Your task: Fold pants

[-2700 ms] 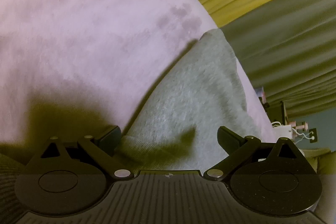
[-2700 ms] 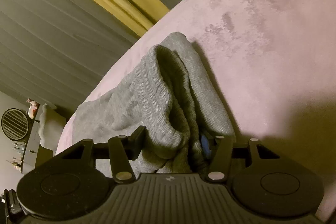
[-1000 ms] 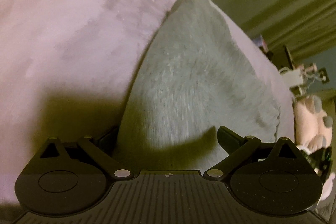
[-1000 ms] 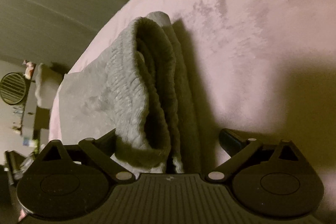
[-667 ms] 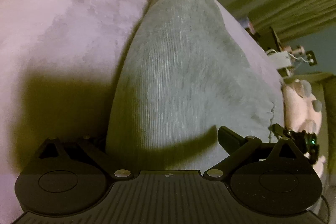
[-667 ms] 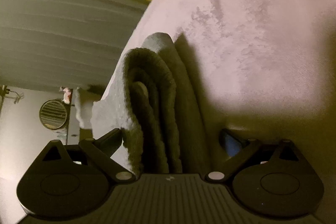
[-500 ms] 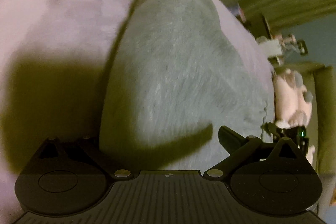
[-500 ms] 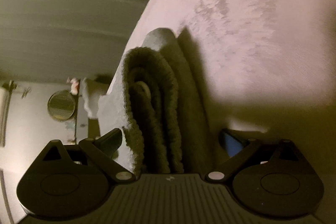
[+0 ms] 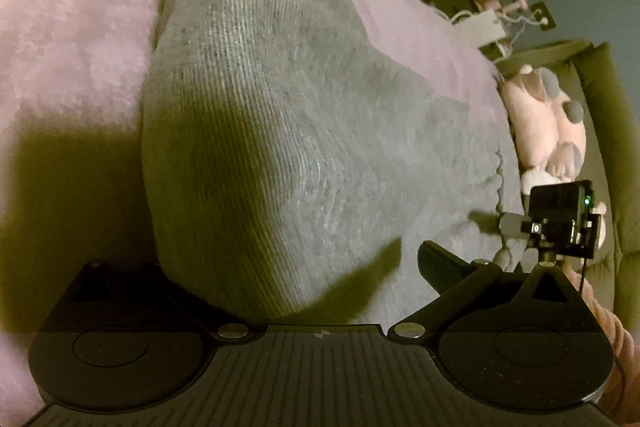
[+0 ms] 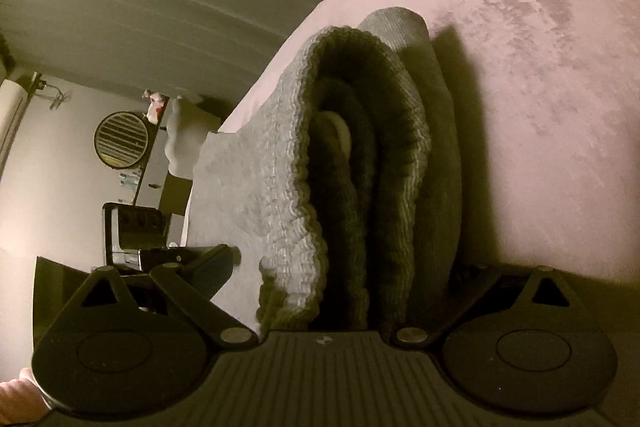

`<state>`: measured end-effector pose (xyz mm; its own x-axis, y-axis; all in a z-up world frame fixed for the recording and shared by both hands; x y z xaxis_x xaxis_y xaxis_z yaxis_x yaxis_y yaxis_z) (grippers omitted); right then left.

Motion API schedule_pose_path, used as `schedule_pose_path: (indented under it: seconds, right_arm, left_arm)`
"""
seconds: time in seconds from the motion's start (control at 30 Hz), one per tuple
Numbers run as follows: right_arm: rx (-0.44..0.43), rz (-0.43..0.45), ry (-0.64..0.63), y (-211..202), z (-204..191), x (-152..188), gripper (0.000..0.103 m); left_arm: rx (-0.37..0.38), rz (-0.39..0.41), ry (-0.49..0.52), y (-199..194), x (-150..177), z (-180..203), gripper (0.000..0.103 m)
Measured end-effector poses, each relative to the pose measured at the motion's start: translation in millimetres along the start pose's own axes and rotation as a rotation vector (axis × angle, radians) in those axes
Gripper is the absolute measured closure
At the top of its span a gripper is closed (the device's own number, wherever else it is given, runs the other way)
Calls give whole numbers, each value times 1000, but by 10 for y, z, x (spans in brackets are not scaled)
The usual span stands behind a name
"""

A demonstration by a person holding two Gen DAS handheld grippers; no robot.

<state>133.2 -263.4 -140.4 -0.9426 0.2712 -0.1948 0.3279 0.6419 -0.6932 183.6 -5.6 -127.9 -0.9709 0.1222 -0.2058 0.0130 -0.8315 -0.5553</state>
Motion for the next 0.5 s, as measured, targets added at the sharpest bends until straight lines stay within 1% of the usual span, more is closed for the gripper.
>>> schedule_pose_path:
  seconds: [0.13, 0.23, 0.3, 0.33, 0.37, 0.4, 0.43, 0.47, 0.5]
  right_arm:
    - [6, -12, 4, -85, 9, 85, 4]
    - [7, -25, 14, -214, 54, 114, 4]
    - [24, -19, 34, -238, 56, 109, 4]
    - [46, -9, 56, -238, 50, 104, 4]
    - [89, 7, 72, -245, 22, 108, 5]
    - [152, 22, 59, -250, -26, 121, 14]
    - [228, 40, 13, -253, -73, 142, 31]
    - [316, 66, -61, -264, -129, 171, 38]
    - [348, 84, -95, -273, -180, 197, 42]
  left_arm:
    - [-38, -30, -29, 75, -37, 10, 0]
    - [-90, -5, -40, 102, -27, 30, 0]
    - [-145, 21, -20, 112, -3, 68, 1]
    - [-182, 31, 5, 108, 19, 95, 5]
    - [-242, 30, 46, 101, 45, 120, 16]
    - [-291, 27, 89, 76, 71, 151, 26]
    - [-295, 40, 117, 36, 82, 200, 32]
    - [-292, 58, 131, -10, 89, 231, 43]
    - [-286, 75, 133, -60, 94, 260, 53]
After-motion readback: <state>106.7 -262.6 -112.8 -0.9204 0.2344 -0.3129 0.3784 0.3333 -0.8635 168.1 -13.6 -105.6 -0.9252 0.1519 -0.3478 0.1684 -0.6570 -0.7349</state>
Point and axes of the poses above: each gripper's, at about its wrist camera, not at the fingertips, and y roughly the way its jaws point, z to its right, x to its underside, the point moved 9 cm from there along y, roughly the way its jaws point, and after that the axes turned 14 degrees about x, right-handed, at the moved point
